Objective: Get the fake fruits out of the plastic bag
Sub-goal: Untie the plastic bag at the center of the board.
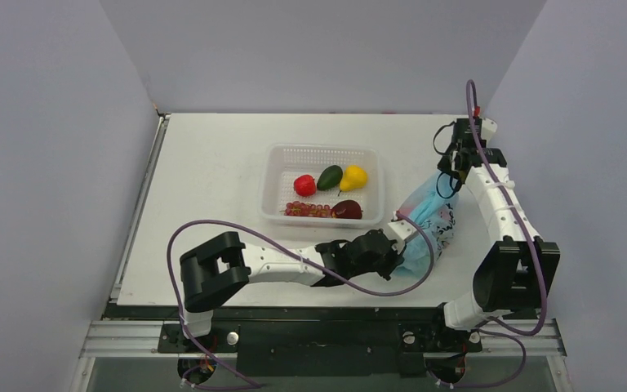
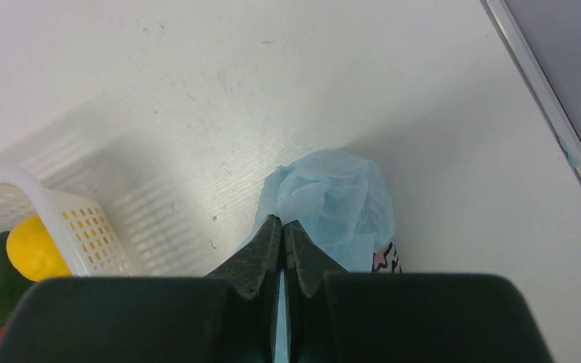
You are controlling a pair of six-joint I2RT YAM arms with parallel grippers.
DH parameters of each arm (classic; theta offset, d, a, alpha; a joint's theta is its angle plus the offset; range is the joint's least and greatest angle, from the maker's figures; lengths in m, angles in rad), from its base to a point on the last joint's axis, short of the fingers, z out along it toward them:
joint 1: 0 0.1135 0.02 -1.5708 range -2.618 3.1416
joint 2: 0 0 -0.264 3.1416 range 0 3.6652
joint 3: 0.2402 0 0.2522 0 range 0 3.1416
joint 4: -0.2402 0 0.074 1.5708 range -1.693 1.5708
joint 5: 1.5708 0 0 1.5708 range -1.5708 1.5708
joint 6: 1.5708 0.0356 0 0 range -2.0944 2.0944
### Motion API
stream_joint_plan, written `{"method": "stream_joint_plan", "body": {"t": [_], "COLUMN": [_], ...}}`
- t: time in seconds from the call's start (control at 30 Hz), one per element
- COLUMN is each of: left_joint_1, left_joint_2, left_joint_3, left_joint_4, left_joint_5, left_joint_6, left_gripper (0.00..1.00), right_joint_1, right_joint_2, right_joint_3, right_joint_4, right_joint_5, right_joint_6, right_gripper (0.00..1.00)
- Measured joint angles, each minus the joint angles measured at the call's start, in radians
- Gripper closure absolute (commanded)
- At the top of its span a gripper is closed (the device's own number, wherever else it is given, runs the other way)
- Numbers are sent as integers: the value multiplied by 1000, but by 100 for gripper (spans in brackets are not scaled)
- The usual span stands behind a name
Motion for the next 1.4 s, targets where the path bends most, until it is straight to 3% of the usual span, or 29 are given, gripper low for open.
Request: {"method": "stream_joint_plan", "body": {"t": [0.13, 0.23, 0.33, 0.37, 0.53, 0.67, 0.7, 0.8, 0.93, 1.17, 1.4], "left_joint_1": [-2, -2, -4, -6, -9, -9, -8, 3, 55, 194, 235], "left_joint_2": [-4, -4, -8, -11, -75, -153, -166, -184, -183, -83, 65], "left_joint_3": [-9, -8, -8, -8, -8, -8, -5, 31, 74, 190, 261], "left_joint_4": [6, -3, -29, -39, -92, -113, -121, -152, -169, -160, -153], "left_joint_5": [-2, -7, -18, -25, -73, -114, -122, -134, -89, 52, 187], "left_joint_6": [-37, -63, -86, -93, -113, -111, -108, -92, -93, -109, -145], "left_gripper": [97, 81, 72, 64, 55, 52, 41, 18, 4, 3, 16], "right_joint_1": [2, 2, 2, 2, 7, 28, 38, 82, 137, 147, 89], "right_joint_2": [25, 23, 12, 1, -112, -253, -285, -373, -473, -546, -571], "right_joint_3": [10, 10, 10, 10, -1, -29, -39, -86, -188, -344, -417], "right_joint_4": [5, 5, 3, 0, -17, -31, -36, -43, -50, -52, -34], "right_joint_5": [-37, -66, -78, -80, -79, -68, -65, -74, -116, -179, -222], "right_joint_6": [-37, -55, -66, -71, -88, -93, -95, -84, -50, 2, 8], "right_gripper": [100, 90, 80, 75, 55, 46, 45, 42, 46, 50, 56]}}
